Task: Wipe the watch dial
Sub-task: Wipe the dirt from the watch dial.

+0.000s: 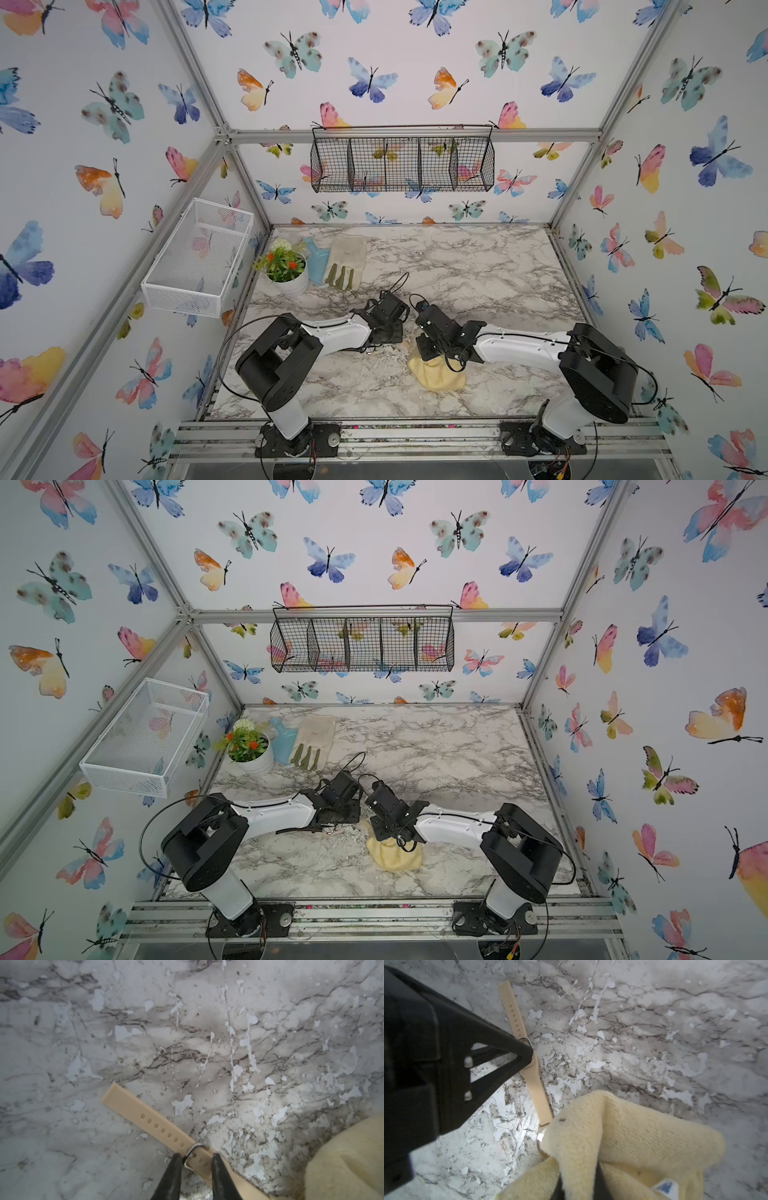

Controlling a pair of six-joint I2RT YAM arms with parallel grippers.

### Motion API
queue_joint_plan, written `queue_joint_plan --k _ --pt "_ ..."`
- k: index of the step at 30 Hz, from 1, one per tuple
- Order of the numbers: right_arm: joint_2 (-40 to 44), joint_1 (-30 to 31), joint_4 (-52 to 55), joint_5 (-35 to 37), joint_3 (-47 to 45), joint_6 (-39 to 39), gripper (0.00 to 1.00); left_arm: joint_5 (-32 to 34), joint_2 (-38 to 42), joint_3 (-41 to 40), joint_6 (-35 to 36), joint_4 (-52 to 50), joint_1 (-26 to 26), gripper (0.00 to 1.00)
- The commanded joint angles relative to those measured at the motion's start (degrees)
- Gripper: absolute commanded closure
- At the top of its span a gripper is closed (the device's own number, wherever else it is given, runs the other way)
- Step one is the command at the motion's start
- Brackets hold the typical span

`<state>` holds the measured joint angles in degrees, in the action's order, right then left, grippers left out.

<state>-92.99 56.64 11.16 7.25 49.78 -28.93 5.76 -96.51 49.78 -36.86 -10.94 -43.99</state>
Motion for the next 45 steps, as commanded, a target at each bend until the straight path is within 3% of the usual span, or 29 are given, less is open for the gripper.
queue_joint_plan --k 1,11,25,30,32,39,45 --pt "-1.7 0.5 -4.6 -3.6 1.7 -0.5 0.98 0.0 -3.1 -1.1 -0.5 -3.4 -0.1 0.76" --pt "-5.1 2.1 -6.7 -3.4 -2.4 -2.3 0.98 0.0 -4.8 -1.2 -1.0 -2.8 -0.1 0.82" --pt "6.8 2.1 2.7 6.6 -10.5 -3.9 0.98 1.6 -5.5 -1.8 -0.8 -3.1 0.0 0.87" --pt "9.5 2.1 0.5 2.4 -8.4 -3.1 0.98 0.6 -5.4 -1.5 -1.0 -2.6 0.0 0.87" --pt "8.6 2.9 -3.4 -1.2 -6.8 -3.1 0.98 0.3 -5.6 -1.6 -1.1 -2.1 0.0 0.87" --pt "-1.4 7.0 -7.5 -4.0 1.8 -2.5 0.98 -3.4 -6.1 -3.1 -2.1 1.0 0.1 0.87" --pt "-3.6 7.0 -9.4 -2.7 -0.4 -3.4 0.98 -3.3 -6.0 -3.9 -2.0 1.4 0.4 0.87"
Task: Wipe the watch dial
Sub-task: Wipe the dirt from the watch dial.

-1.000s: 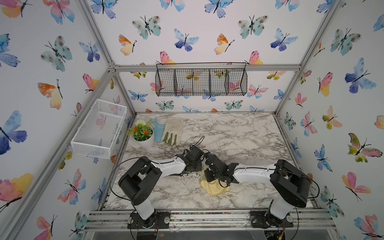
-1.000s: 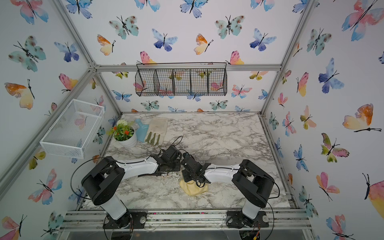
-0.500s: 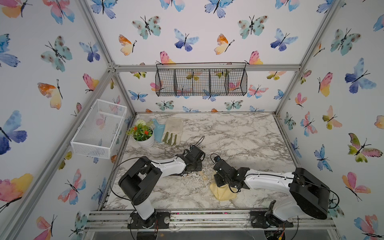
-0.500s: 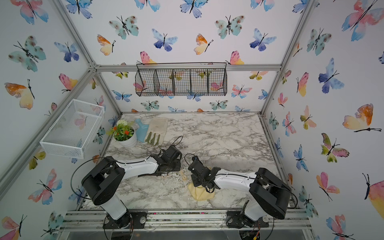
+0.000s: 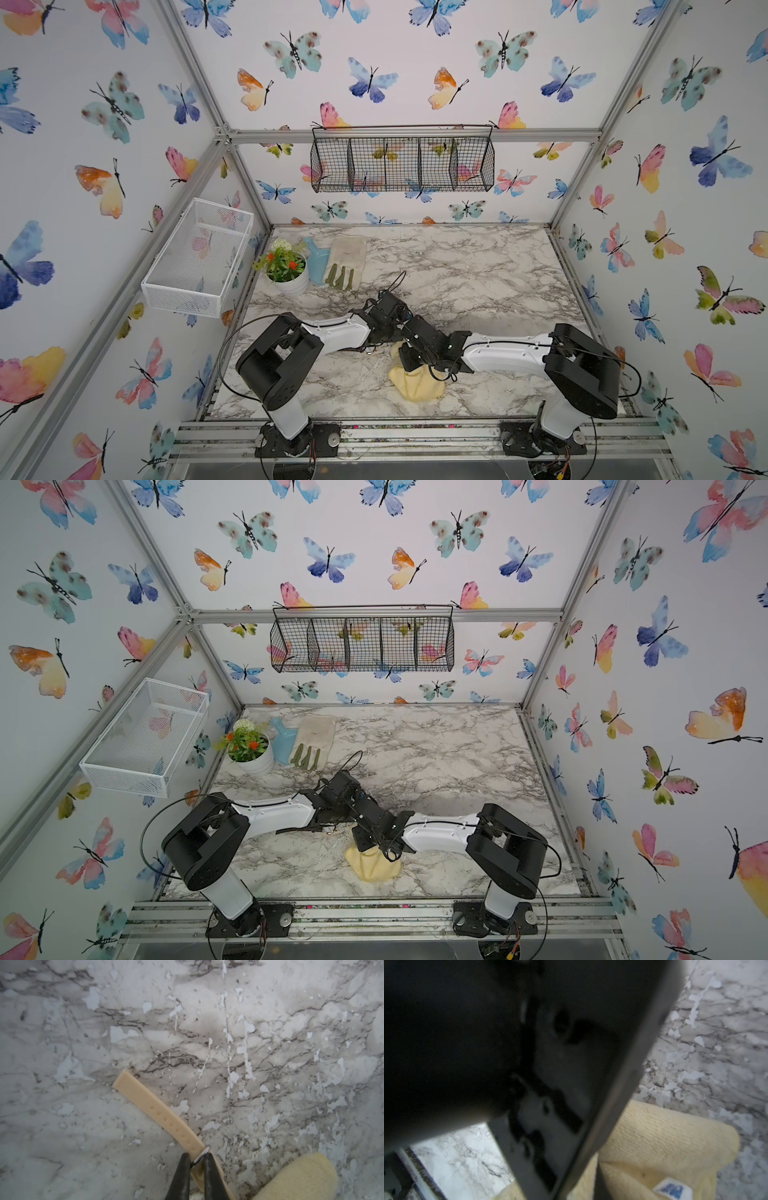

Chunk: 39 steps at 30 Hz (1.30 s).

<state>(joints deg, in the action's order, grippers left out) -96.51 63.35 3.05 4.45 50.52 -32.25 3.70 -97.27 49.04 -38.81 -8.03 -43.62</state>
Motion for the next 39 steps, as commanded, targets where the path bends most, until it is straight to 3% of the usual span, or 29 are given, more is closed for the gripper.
queue_joint_plan --k 1,13,22,29,34,39 --pt "0.3 0.3 -1.3 0.4 -2.1 -0.2 0.98 -1.2 -5.1 -3.3 0.0 -1.5 0.2 0.87" --pt "8.5 -0.8 0.7 6.3 -12.0 -1.7 0.98 -1.3 -5.2 -5.1 0.6 -0.7 1.5 0.89" --pt "16.5 -1.7 6.1 10.8 -11.8 -1.1 0.98 -1.1 -5.4 -5.4 0.4 -0.4 1.8 0.89" --pt "7.5 -1.7 1.1 1.9 -3.3 0.7 0.98 -3.5 -6.1 -5.2 -0.7 1.4 1.7 0.89" --pt "-0.1 -1.8 -0.1 2.6 1.1 3.8 0.98 -3.4 -5.8 -5.3 -0.9 0.7 1.7 0.89" --pt "-0.3 -2.2 -1.6 2.4 -1.4 3.3 0.98 -2.4 -5.5 -5.6 -0.8 0.3 1.8 0.9"
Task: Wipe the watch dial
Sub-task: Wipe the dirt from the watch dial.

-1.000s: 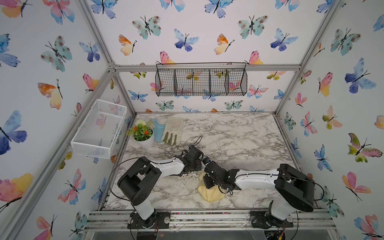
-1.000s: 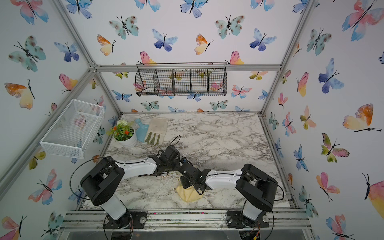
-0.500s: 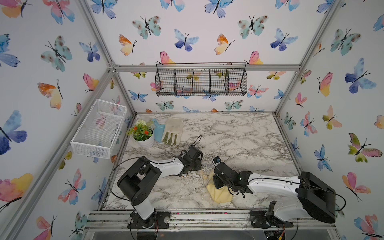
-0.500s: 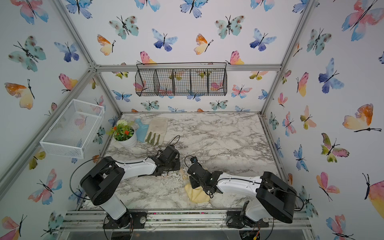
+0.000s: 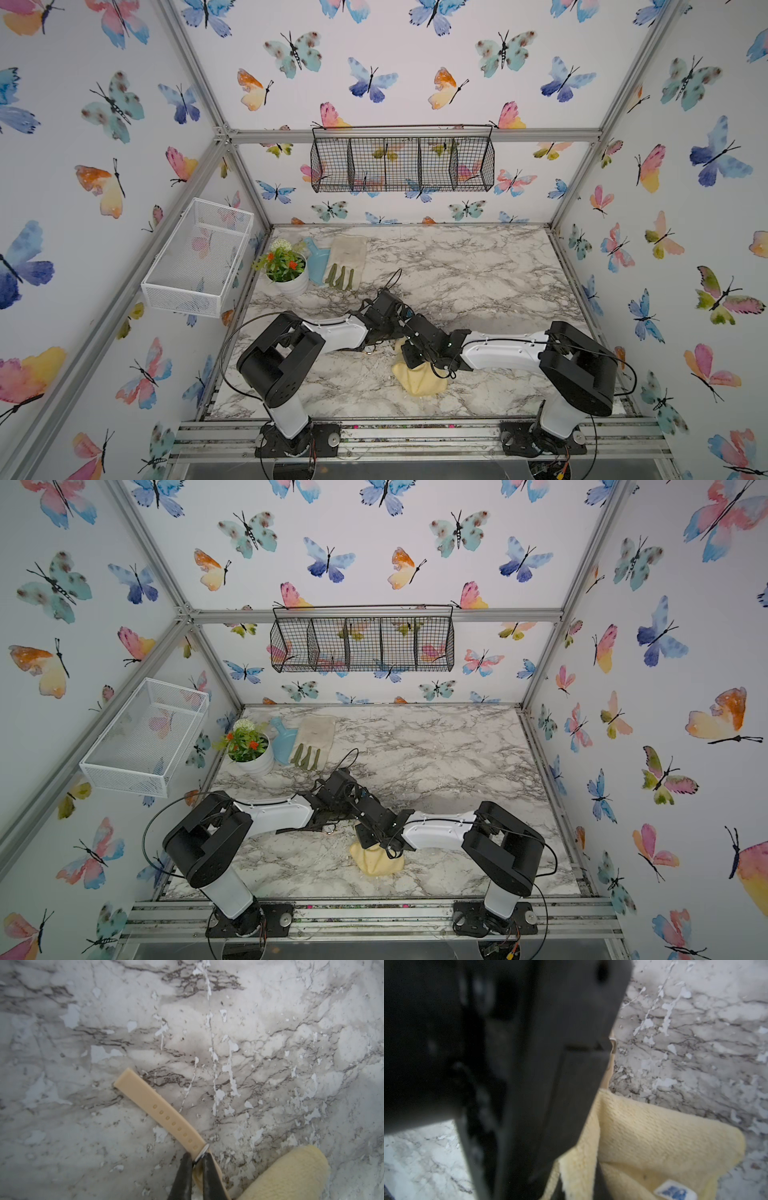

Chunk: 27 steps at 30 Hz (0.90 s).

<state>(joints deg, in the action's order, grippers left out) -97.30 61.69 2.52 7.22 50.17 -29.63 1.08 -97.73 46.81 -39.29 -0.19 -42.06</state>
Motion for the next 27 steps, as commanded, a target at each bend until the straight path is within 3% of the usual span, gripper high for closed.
queue_joint_plan --k 1,15,20,27 --pt "0.8 -0.8 -1.4 -0.4 -2.3 0.4 0.98 0.3 -5.2 -3.4 -0.4 -7.6 0.2 0.9" --pt "15.8 -3.2 1.1 2.5 -17.4 -3.7 0.98 2.0 -5.2 -3.7 0.1 -8.3 0.3 0.9" --pt "18.1 -3.2 1.4 1.6 -14.4 -2.8 0.98 0.9 -5.3 -3.4 -0.1 -7.8 0.2 0.9" --pt "7.8 -3.2 -0.8 -1.6 -4.1 1.2 0.98 -0.8 -5.4 -3.8 -0.8 -6.7 0.2 0.9"
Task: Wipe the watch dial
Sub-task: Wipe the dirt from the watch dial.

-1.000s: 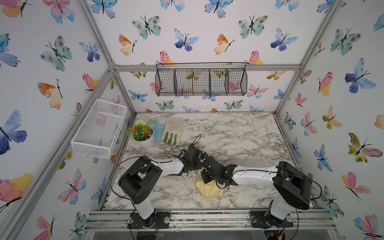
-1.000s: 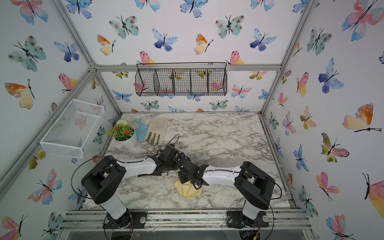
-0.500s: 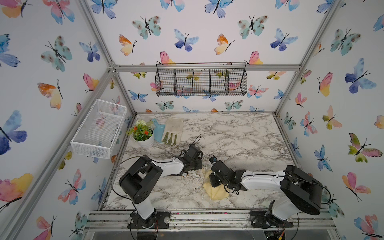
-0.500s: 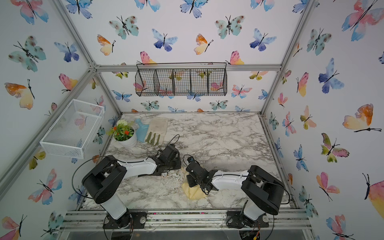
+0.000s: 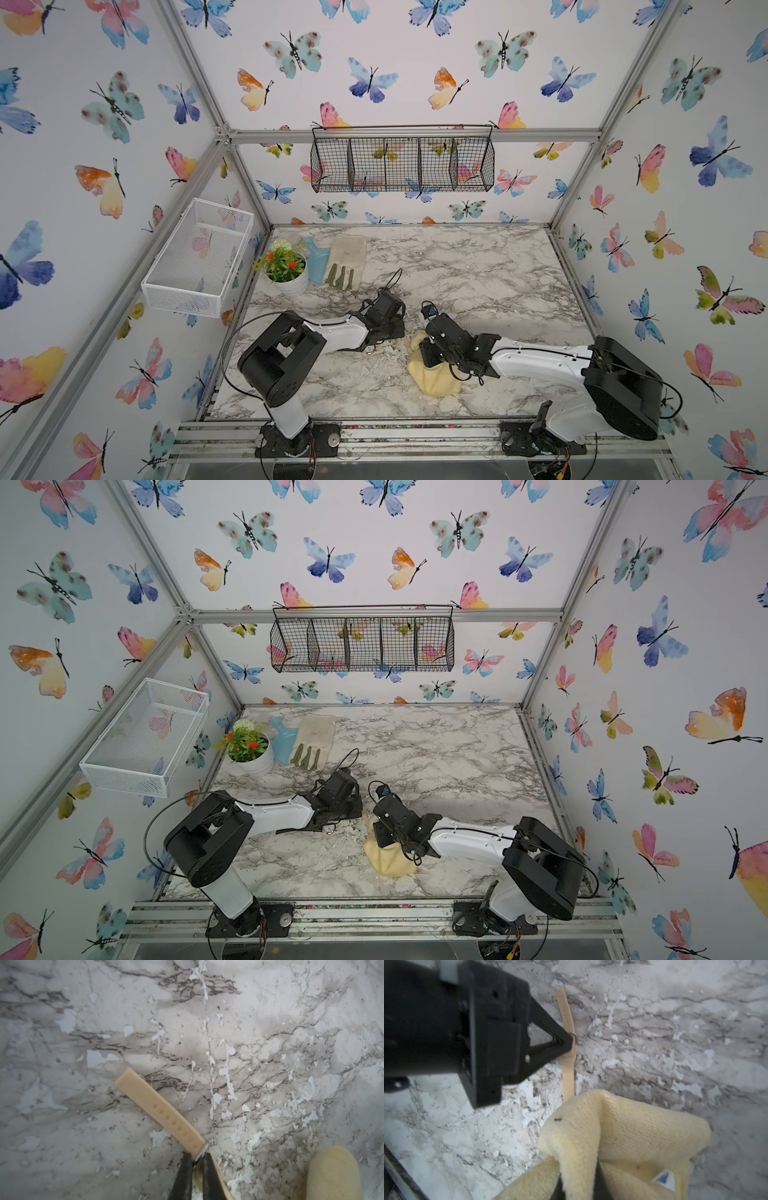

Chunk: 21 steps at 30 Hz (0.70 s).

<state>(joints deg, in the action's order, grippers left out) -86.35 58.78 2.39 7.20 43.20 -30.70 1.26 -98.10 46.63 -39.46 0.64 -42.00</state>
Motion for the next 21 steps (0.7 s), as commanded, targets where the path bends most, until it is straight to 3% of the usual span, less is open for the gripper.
queue_joint_plan --k 1,8,21 --pt "-4.5 -0.3 -1.6 -2.0 3.6 2.7 0.98 -1.2 -5.0 -3.7 -0.6 -7.3 0.1 0.9" --pt "-9.9 -0.5 -3.9 -3.9 3.9 2.2 0.98 -1.3 -5.1 -3.9 -0.7 -7.1 0.1 0.9" --pt "0.1 -2.5 -4.4 -2.5 -12.2 -2.2 0.98 1.1 -5.1 -4.2 0.5 -8.6 0.6 0.9"
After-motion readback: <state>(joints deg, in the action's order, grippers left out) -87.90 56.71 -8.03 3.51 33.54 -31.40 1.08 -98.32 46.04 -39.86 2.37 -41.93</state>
